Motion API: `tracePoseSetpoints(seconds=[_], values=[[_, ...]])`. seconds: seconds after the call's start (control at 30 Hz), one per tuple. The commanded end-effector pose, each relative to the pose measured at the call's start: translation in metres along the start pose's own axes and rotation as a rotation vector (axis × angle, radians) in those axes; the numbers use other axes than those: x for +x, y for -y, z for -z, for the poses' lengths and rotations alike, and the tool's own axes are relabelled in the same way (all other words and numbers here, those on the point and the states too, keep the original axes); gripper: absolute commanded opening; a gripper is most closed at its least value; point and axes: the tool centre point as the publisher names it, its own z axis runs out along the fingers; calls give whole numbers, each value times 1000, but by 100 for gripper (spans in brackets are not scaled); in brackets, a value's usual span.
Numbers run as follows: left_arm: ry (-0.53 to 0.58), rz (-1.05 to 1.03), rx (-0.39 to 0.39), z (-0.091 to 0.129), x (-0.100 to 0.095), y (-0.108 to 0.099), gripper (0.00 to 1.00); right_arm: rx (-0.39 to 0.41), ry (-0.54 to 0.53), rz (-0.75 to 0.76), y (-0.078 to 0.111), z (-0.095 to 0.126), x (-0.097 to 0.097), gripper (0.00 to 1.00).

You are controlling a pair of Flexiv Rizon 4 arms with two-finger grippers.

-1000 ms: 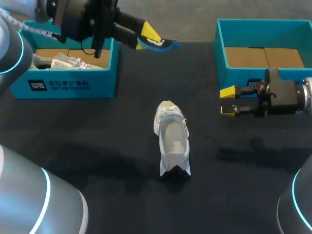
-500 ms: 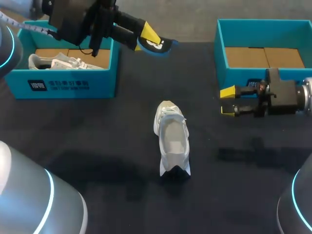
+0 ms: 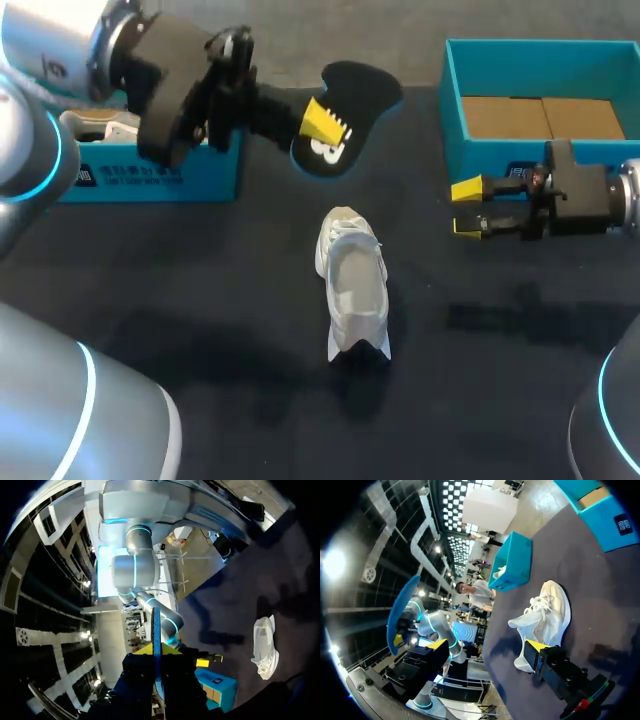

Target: Take the shoe out of the shoebox, open the shoe tongue, remove and reinsert the insole, then place the shoe into the shoebox

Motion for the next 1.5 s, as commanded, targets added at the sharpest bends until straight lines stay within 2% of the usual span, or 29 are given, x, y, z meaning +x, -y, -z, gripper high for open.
tracePoseSetpoints(seconds=[0.03,0.1,0.27,0.6,0.67,0.7,1.1,1.13,1.2,1.3,1.37,1.5], values=[[56,-62,-71,2,22,19,0,0,2,-1,0,-1,0,100],[42,-81,-74,1,25,20,0,0,2,-1,0,-1,0,100],[90,-166,-103,8,39,25,0,0,2,-1,0,-1,0,100],[161,-144,-133,14,68,28,0,0,2,-1,0,-1,0,100],[108,-125,-48,14,79,26,0,0,2,-1,0,-1,0,100],[92,-122,-40,14,81,26,0,0,2,-1,0,-1,0,100],[92,-122,-40,14,81,26,0,0,2,-1,0,-1,0,100],[114,-199,-19,10,79,29,0,0,2,-1,0,-1,0,100],[83,-234,-35,5,86,28,0,0,2,-1,0,-1,0,100],[150,-307,-15,1,101,31,0,0,2,-1,0,-1,0,100],[184,-346,-28,0,116,30,0,0,2,-1,0,-1,0,100],[200,-397,-48,3,133,25,0,0,2,-1,0,-1,0,100]])
